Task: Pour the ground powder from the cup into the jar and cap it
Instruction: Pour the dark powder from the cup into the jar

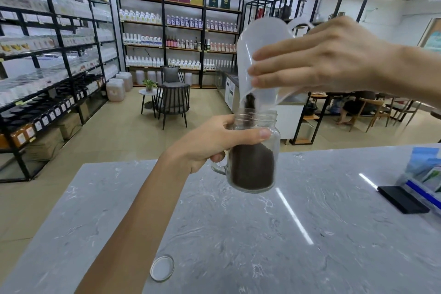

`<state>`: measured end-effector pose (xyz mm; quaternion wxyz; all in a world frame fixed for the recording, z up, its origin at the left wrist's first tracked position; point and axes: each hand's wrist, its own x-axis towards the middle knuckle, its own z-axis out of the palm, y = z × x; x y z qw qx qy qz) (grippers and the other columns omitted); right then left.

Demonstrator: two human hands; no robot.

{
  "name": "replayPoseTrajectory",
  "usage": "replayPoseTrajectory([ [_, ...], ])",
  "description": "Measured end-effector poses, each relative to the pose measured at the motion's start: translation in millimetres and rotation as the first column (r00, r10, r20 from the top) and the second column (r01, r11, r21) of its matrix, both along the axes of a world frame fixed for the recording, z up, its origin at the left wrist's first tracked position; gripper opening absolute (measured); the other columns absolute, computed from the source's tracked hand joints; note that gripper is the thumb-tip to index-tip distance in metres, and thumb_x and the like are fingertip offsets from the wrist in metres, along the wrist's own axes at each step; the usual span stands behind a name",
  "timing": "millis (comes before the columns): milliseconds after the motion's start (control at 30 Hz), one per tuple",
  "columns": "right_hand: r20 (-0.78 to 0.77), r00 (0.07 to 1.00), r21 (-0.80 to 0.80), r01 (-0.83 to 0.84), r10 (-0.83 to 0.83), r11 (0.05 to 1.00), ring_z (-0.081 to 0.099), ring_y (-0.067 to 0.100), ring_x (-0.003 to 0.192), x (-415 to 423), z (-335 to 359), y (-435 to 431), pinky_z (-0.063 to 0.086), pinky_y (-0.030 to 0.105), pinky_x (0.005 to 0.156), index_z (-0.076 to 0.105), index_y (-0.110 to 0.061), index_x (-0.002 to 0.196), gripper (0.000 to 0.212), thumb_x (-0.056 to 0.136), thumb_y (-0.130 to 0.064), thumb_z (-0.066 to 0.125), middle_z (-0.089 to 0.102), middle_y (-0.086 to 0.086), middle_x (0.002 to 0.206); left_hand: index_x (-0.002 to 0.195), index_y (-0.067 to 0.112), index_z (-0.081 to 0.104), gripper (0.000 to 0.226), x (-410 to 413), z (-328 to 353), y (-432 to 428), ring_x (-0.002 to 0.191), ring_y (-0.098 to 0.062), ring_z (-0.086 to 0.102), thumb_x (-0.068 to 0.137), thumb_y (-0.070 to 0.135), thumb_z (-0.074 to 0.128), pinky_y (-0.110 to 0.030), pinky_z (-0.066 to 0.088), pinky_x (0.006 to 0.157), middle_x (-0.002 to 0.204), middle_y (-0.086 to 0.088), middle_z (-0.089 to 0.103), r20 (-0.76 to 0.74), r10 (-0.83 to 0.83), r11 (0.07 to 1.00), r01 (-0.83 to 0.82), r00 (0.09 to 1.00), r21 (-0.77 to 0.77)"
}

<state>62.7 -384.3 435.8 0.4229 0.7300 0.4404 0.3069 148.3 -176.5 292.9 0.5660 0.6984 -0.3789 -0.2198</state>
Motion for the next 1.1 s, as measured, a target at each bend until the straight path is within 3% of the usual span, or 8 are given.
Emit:
replayPoseTrajectory([
  [67, -0.021, 1.000, -0.008, 0.004, -0.005, 1.000, 0.047, 0.024, 0.135, -1.6, -1.8, -2.4, 0.052, 0.036, 0.069, 0.051, -0.018, 0.142, 0.039, 0.103, -0.011, 0.048, 0.054, 0.004, 0.146, 0.102, 0.032, 0.077, 0.050, -0.4, 0.2, -1.4, 0.070, -0.009, 0.043, 0.061, 0.061, 0.083, -0.018, 0.027, 0.040, 0.089, 0.006, 0.064, 0.003, -0.004, 1.000, 0.004, 1.000, 0.005],
  [167, -0.016, 1.000, 0.031, -0.001, 0.002, 1.000, 0.041, 0.017, 0.135, -3.1, -2.8, -6.2, 0.050, 0.033, 0.065, 0.052, -0.018, 0.141, 0.038, 0.105, -0.011, 0.042, 0.054, 0.003, 0.145, 0.106, 0.032, 0.076, 0.053, 0.5, 0.5, -3.1, 0.069, -0.008, 0.042, 0.062, 0.061, 0.083, -0.017, 0.028, 0.039, 0.091, 0.006, 0.064, -0.001, -0.014, 1.000, 0.014, 1.000, 0.006],
  [333, 0.010, 1.000, 0.023, -0.012, 0.012, 1.000, 0.044, 0.019, 0.137, -2.4, -5.8, -11.4, 0.044, 0.030, 0.069, 0.049, -0.020, 0.143, 0.040, 0.104, -0.013, 0.046, 0.052, 0.001, 0.148, 0.111, 0.030, 0.075, 0.059, -0.8, 0.6, -6.6, 0.078, -0.013, 0.042, 0.061, 0.061, 0.082, -0.017, 0.027, 0.040, 0.096, 0.007, 0.066, 0.021, -0.022, 0.999, 0.022, 1.000, 0.023],
  [467, -0.006, 1.000, 0.004, -0.019, 0.019, 1.000, 0.049, 0.024, 0.135, -2.5, -7.7, -14.7, 0.051, 0.035, 0.065, 0.052, -0.018, 0.141, 0.037, 0.106, -0.011, 0.041, 0.053, 0.003, 0.146, 0.107, 0.031, 0.077, 0.053, 2.1, -0.6, -8.9, 0.079, -0.015, 0.041, 0.062, 0.058, 0.083, -0.016, 0.025, 0.039, 0.094, 0.005, 0.062, -0.001, -0.041, 0.999, 0.041, 0.999, 0.019],
  [633, -0.010, 1.000, 0.007, -0.021, 0.021, 1.000, 0.050, 0.023, 0.135, -1.1, -11.6, -15.6, 0.050, 0.033, 0.060, 0.053, -0.018, 0.140, 0.037, 0.105, -0.013, 0.047, 0.054, 0.002, 0.146, 0.106, 0.033, 0.077, 0.051, 4.2, -3.5, -10.1, 0.071, -0.009, 0.042, 0.064, 0.060, 0.083, -0.016, 0.027, 0.040, 0.088, 0.007, 0.061, -0.001, -0.052, 0.998, 0.052, 0.999, 0.032],
  [833, -0.002, 0.999, -0.011, -0.032, 0.032, 0.999, 0.052, 0.024, 0.133, -0.3, -11.7, -18.2, 0.050, 0.031, 0.060, 0.054, -0.017, 0.139, 0.038, 0.104, -0.006, 0.044, 0.055, 0.003, 0.144, 0.103, 0.042, 0.077, 0.044, 4.1, -3.7, -12.8, 0.074, -0.010, 0.042, 0.064, 0.062, 0.083, -0.016, 0.027, 0.039, 0.087, 0.012, 0.064, 0.018, -0.052, 0.998, 0.051, 0.998, 0.045],
  [967, -0.003, 1.000, 0.043, 0.008, -0.008, 0.999, 0.051, 0.026, 0.134, -3.5, -11.9, -17.0, 0.054, 0.036, 0.068, 0.052, -0.017, 0.141, 0.043, 0.100, -0.008, 0.055, 0.053, 0.004, 0.146, 0.105, 0.043, 0.076, 0.044, 4.1, -3.4, -13.6, 0.078, -0.011, 0.043, 0.066, 0.062, 0.083, -0.015, 0.027, 0.040, 0.090, 0.014, 0.068, 0.017, -0.060, 0.997, 0.060, 0.998, 0.044],
  [1100, -0.004, 1.000, 0.045, 0.011, -0.011, 0.999, 0.051, 0.024, 0.134, -5.0, -15.5, -16.7, 0.052, 0.032, 0.058, 0.053, -0.017, 0.140, 0.040, 0.101, -0.006, 0.051, 0.054, 0.003, 0.145, 0.103, 0.045, 0.076, 0.043, 2.1, -3.0, -12.4, 0.072, -0.007, 0.042, 0.064, 0.063, 0.083, -0.016, 0.026, 0.040, 0.085, 0.014, 0.065, 0.042, -0.070, 0.996, 0.068, 0.997, 0.055],
])
